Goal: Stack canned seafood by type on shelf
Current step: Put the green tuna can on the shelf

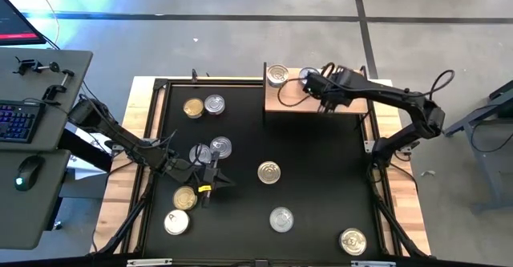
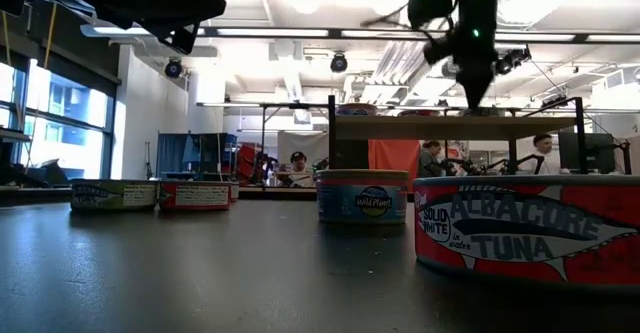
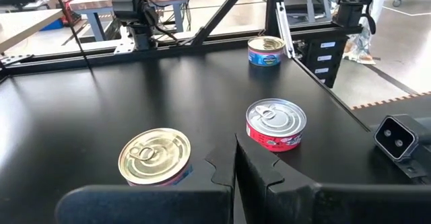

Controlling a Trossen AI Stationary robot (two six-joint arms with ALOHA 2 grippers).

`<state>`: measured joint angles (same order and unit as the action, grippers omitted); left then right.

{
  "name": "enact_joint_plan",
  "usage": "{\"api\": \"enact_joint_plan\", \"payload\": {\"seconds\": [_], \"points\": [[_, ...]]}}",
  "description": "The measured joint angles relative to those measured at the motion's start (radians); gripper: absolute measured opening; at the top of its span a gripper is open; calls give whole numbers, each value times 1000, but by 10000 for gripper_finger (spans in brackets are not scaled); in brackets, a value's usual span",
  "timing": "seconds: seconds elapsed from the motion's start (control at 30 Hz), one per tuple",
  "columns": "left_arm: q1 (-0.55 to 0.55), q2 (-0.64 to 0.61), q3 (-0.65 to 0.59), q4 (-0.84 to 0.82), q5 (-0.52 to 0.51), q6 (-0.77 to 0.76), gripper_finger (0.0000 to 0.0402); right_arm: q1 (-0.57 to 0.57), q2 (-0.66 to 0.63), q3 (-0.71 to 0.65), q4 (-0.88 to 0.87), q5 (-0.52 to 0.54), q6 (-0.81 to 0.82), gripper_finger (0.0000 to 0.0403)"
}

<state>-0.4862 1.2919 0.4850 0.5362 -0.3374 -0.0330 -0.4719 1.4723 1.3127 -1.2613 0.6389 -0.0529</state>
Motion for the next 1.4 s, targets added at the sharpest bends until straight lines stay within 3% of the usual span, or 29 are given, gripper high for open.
{"api": "enact_joint_plan", "payload": {"seconds": [0.17, 0.3, 0.37, 0.53, 0.7, 1.03, 1.23, 1.4], "points": [[0, 0, 0, 0, 0, 0, 0, -87, 0, 82, -20, -86, 197, 139], [0, 0, 0, 0, 1, -5, 0, -187, -1, 75, 22, -178, 333, 36], [0, 0, 0, 0, 1, -8, 0, -226, -1, 49, 60, -223, 344, 9], [-2, 0, 0, -1, 2, -8, 0, -280, -3, 12, 102, -195, 367, 29], [-2, 0, 0, -1, 2, -8, 0, -303, -2, 9, 109, -173, 333, 20], [-2, 0, 0, 0, 2, -16, 0, -222, -28, 88, 188, -156, 309, 1], [-2, 0, 0, 1, 2, -16, 0, -147, -2, 68, 416, -365, 315, 0], [-2, 0, 0, 0, 2, -33, 0, -151, 67, 43, 456, -340, 314, 0]]}}
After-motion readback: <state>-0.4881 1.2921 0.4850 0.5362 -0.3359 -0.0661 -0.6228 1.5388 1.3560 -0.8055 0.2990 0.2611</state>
